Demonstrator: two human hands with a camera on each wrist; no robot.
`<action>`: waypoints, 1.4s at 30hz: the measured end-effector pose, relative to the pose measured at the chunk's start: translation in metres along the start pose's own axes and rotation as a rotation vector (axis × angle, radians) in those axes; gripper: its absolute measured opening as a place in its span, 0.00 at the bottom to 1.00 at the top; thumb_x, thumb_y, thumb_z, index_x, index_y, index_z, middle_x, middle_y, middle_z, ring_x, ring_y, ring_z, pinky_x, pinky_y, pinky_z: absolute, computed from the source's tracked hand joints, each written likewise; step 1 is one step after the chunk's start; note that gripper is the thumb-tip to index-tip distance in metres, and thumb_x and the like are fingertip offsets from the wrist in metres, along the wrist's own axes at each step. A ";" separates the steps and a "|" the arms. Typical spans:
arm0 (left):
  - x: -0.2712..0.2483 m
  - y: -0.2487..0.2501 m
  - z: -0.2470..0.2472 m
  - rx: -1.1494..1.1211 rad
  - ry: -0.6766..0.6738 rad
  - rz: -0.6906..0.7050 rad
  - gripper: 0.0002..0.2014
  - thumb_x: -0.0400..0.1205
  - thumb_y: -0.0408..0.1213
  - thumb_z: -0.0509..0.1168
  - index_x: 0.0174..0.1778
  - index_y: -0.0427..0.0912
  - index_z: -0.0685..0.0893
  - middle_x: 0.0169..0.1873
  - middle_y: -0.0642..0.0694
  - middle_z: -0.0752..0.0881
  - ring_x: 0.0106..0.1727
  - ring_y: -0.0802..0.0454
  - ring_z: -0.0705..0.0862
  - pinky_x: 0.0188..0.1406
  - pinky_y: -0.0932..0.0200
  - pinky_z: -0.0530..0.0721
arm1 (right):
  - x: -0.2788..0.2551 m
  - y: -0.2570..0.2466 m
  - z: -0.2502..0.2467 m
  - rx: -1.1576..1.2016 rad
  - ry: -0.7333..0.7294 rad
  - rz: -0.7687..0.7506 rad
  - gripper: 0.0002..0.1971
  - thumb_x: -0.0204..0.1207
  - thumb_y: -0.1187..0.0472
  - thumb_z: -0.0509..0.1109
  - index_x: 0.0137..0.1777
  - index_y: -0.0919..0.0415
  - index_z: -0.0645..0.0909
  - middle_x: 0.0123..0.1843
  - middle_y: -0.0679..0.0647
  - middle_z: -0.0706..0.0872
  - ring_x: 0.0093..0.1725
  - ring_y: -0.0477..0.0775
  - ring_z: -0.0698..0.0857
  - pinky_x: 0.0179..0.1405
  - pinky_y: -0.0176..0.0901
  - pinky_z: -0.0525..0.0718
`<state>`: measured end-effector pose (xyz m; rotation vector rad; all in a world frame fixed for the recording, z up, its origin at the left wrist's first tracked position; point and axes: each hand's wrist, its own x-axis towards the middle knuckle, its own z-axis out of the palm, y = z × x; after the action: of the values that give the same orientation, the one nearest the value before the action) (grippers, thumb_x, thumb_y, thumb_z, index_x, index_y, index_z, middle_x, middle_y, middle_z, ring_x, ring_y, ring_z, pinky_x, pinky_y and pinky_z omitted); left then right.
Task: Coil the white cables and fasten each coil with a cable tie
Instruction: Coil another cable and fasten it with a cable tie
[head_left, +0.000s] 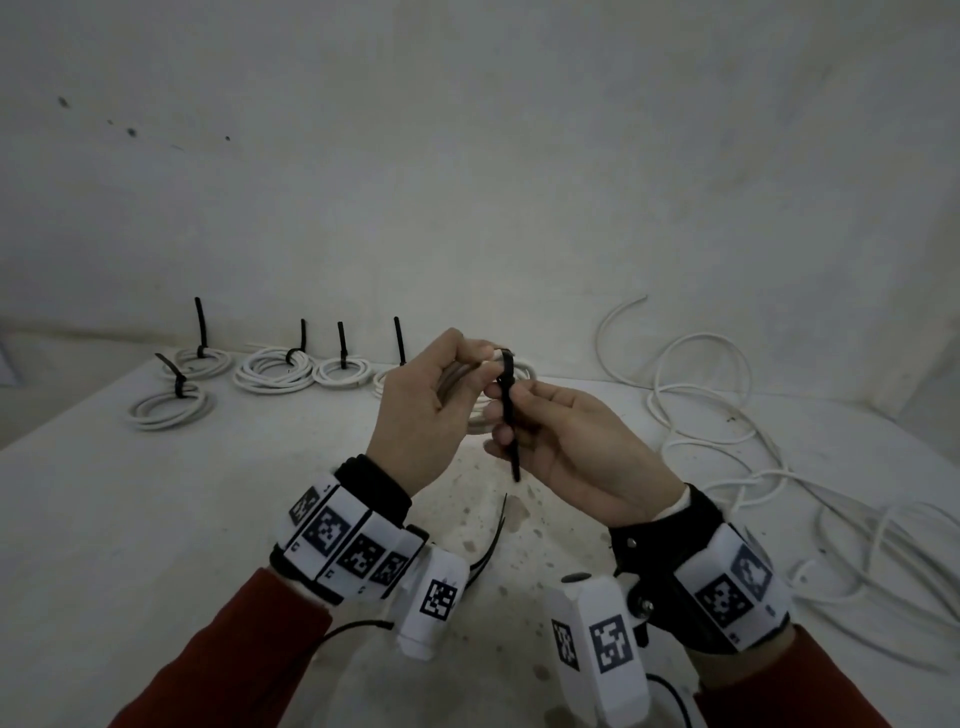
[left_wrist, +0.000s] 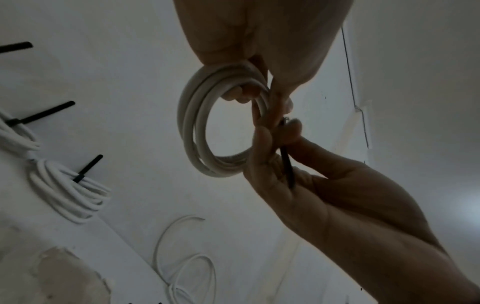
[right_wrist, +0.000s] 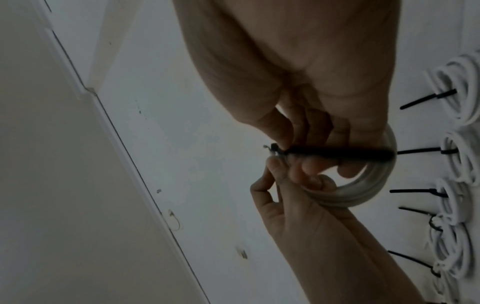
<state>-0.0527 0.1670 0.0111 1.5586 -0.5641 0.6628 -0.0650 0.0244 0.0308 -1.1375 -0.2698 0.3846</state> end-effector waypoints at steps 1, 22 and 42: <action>0.000 0.000 0.000 0.020 -0.005 0.025 0.03 0.80 0.23 0.64 0.44 0.34 0.80 0.48 0.48 0.87 0.48 0.63 0.87 0.49 0.72 0.81 | 0.000 0.001 0.001 0.004 0.007 -0.001 0.11 0.86 0.65 0.56 0.50 0.67 0.80 0.32 0.53 0.80 0.28 0.47 0.74 0.31 0.36 0.79; 0.001 0.000 -0.003 0.150 -0.028 0.220 0.08 0.80 0.25 0.64 0.46 0.44 0.80 0.49 0.47 0.88 0.50 0.55 0.88 0.52 0.65 0.83 | 0.001 0.001 0.002 0.073 0.042 0.029 0.19 0.84 0.56 0.57 0.40 0.59 0.87 0.25 0.48 0.67 0.21 0.45 0.63 0.22 0.36 0.62; 0.001 -0.009 -0.002 0.245 0.104 -0.041 0.07 0.81 0.32 0.66 0.38 0.39 0.77 0.36 0.52 0.86 0.35 0.66 0.82 0.39 0.67 0.78 | 0.003 0.007 -0.003 -0.418 0.377 -0.100 0.23 0.79 0.39 0.64 0.42 0.61 0.86 0.32 0.51 0.84 0.31 0.54 0.82 0.30 0.46 0.82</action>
<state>-0.0455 0.1696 0.0056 1.7471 -0.3821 0.8004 -0.0620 0.0257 0.0234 -1.5724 -0.0730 0.0164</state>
